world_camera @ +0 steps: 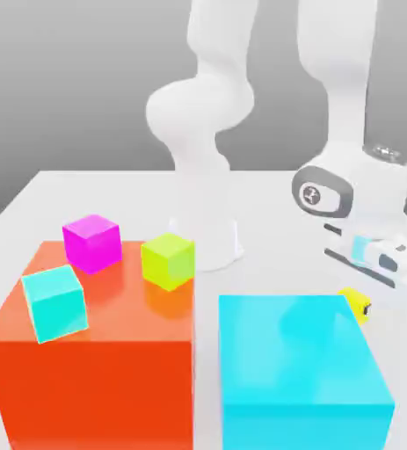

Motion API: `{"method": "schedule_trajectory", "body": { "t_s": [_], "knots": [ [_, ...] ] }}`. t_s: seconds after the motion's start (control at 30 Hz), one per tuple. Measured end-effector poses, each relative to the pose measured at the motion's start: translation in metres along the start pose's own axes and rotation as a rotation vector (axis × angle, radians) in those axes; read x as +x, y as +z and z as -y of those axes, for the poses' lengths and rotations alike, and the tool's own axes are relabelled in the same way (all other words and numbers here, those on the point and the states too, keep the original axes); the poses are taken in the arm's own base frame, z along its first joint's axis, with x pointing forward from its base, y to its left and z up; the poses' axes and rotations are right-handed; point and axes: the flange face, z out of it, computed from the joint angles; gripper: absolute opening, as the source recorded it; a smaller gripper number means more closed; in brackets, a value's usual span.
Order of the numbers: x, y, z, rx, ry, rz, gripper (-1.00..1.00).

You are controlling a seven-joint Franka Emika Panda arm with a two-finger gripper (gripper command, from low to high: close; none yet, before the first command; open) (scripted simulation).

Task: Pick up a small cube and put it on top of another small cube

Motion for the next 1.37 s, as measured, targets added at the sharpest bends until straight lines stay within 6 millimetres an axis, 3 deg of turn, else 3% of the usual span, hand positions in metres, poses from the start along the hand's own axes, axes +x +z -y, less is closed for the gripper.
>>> {"method": "schedule_trajectory", "body": {
  "t_s": [0.3, 0.37, 0.4, 0.5, 0.63, 0.8, 0.93, 1.07, 1.13, 1.23, 1.27, 1.37],
  "knots": [
    [0.003, -0.064, -0.004, -0.007, -0.019, -0.004, -1.00],
    [0.002, -0.083, -0.027, -0.017, -0.040, -0.010, -1.00],
    [-0.012, -0.094, -0.054, -0.019, 0.003, -0.011, -1.00],
    [-0.039, -0.127, -0.102, -0.025, 0.029, -0.011, -1.00],
    [-0.098, -0.175, -0.159, -0.030, 0.084, -0.007, -1.00],
    [-0.199, -0.234, -0.205, -0.030, 0.166, 0.002, -1.00],
    [-0.294, -0.280, -0.214, -0.023, 0.242, 0.006, -1.00],
    [-0.389, -0.320, -0.193, -0.008, 0.328, 0.004, -1.00],
    [-0.405, -0.311, -0.185, -0.002, 0.353, 0.002, -1.00],
    [-0.409, -0.273, -0.183, 0.000, 0.361, 0.002, -1.00],
    [-0.410, -0.266, -0.182, 0.000, 0.361, 0.001, 1.00],
    [-0.410, -0.266, -0.182, 0.000, 0.361, 0.001, 1.00]
  ]
}}
